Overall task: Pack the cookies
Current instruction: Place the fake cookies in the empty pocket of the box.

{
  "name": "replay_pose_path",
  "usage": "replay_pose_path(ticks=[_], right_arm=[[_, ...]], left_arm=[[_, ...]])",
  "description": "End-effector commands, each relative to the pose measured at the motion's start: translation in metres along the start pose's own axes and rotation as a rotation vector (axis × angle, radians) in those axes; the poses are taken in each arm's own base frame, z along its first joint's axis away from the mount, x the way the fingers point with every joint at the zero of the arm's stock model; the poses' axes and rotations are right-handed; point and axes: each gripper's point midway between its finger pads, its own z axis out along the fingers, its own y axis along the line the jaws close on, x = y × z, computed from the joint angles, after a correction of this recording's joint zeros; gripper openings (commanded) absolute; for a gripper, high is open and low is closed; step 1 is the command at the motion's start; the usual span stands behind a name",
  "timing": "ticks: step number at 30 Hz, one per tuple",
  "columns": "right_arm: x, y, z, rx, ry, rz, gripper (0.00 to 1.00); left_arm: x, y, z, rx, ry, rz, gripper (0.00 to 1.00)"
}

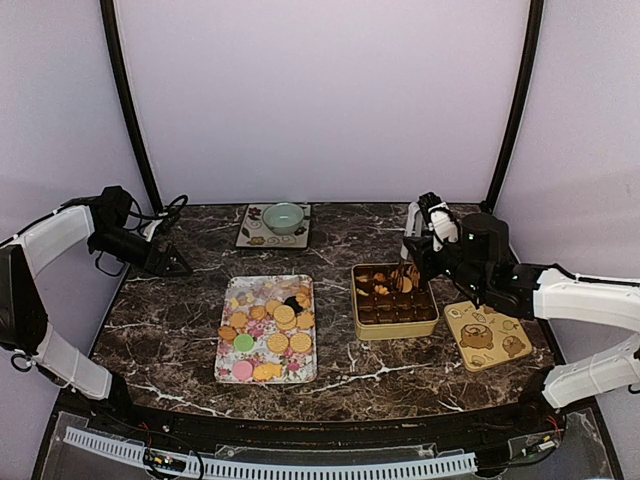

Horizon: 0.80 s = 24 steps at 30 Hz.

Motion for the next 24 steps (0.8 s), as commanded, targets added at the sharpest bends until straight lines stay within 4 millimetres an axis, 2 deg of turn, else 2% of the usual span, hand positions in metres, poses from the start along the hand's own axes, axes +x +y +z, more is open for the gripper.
replay_pose_path(ticks=[1,6,10,14,20,24], right_arm=[[-0.017,-0.005,0.000,0.004,-0.068,0.029,0.26],[-0.015,-0.005,0.003,0.001,-0.066,0.033,0.29],[-0.017,-0.003,0.004,-0.012,-0.070,0.038,0.37],[-0.023,-0.002,0.003,-0.021,-0.080,0.037,0.42],[-0.041,0.000,-0.001,-0.041,-0.112,0.034,0.42],[-0.047,-0.001,-0.003,-0.038,-0.121,0.026,0.38]], left_arm=[[-0.001,-0.006,-0.007,0.007,-0.020,0.011,0.98],[-0.002,-0.006,-0.007,0.008,-0.019,0.009,0.98],[-0.002,-0.006,-0.007,0.007,-0.020,0.010,0.98],[-0.003,-0.005,-0.007,0.009,-0.019,0.006,0.98],[-0.004,-0.005,-0.007,0.009,-0.021,0.005,0.98],[-0.004,-0.005,-0.007,0.008,-0.021,0.007,0.98]])
